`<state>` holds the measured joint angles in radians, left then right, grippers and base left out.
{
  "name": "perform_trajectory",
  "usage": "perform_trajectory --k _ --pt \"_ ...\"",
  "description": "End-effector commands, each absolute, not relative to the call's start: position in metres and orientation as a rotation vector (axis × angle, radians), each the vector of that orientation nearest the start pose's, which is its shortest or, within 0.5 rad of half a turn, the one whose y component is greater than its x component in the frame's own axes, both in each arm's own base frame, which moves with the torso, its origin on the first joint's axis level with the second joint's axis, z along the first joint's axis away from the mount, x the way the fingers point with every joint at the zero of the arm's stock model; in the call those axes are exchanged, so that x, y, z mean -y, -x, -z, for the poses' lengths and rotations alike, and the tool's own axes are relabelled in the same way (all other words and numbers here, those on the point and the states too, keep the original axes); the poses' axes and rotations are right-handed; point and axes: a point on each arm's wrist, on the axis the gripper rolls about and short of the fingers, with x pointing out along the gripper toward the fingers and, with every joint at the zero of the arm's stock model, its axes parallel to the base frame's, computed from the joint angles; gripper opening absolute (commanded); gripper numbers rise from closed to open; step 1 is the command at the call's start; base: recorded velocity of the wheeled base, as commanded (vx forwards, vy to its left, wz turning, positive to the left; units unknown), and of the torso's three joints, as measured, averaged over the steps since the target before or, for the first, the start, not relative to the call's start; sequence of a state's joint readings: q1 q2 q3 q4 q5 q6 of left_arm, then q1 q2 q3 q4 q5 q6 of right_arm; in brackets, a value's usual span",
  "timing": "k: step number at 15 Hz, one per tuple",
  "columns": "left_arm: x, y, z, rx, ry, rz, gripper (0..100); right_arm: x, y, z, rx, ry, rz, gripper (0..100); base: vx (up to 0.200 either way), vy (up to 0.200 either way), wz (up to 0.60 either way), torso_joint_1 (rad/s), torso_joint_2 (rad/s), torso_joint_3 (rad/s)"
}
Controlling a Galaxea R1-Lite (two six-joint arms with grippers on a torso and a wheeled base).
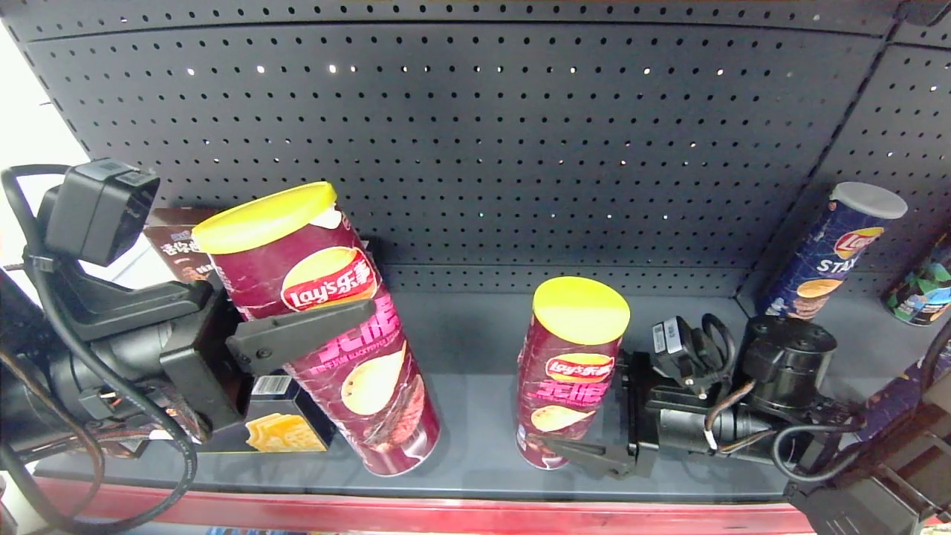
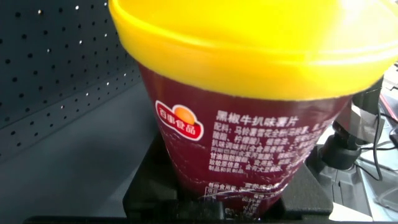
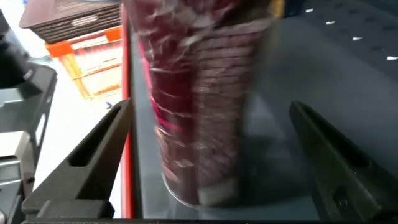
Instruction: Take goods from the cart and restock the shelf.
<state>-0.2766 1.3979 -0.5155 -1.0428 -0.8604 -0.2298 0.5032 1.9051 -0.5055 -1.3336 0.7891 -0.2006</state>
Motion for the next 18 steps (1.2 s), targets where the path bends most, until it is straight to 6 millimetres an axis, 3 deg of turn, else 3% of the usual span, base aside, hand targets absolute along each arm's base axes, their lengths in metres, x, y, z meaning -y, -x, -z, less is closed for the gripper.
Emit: perform_trajectory --k 1,8,10,16,18 --pt "0.071 -0.195 -0.224 0.038 0.153 1.139 0 -0.141 -0.241 -0.133 0.095 0.168 -1.263 100 0.0 0.0 0.0 0.0 0.0 0.0" --pt "0.07 -0.189 -0.227 0.051 0.15 1.142 0 -0.093 -0.179 -0.165 0.197 0.19 -1.161 100 0.0 0.0 0.0 0.0 0.0 0.0" --pt "0.07 -0.187 -0.228 0.054 0.149 1.142 0 -0.082 -0.159 -0.173 0.235 0.191 -1.06 100 0.0 0.0 0.0 0.0 0.0 0.0" --pt "0.07 -0.184 -0.227 0.052 0.149 1.146 0 -0.038 -0.089 -0.159 0.197 0.178 -0.754 100 0.0 0.0 0.0 0.0 0.0 0.0" --pt "0.068 -0.181 -0.229 0.06 0.147 1.144 0 -0.024 -0.056 -0.149 0.129 0.143 -0.608 100 0.0 0.0 0.0 0.0 0.0 0.0"
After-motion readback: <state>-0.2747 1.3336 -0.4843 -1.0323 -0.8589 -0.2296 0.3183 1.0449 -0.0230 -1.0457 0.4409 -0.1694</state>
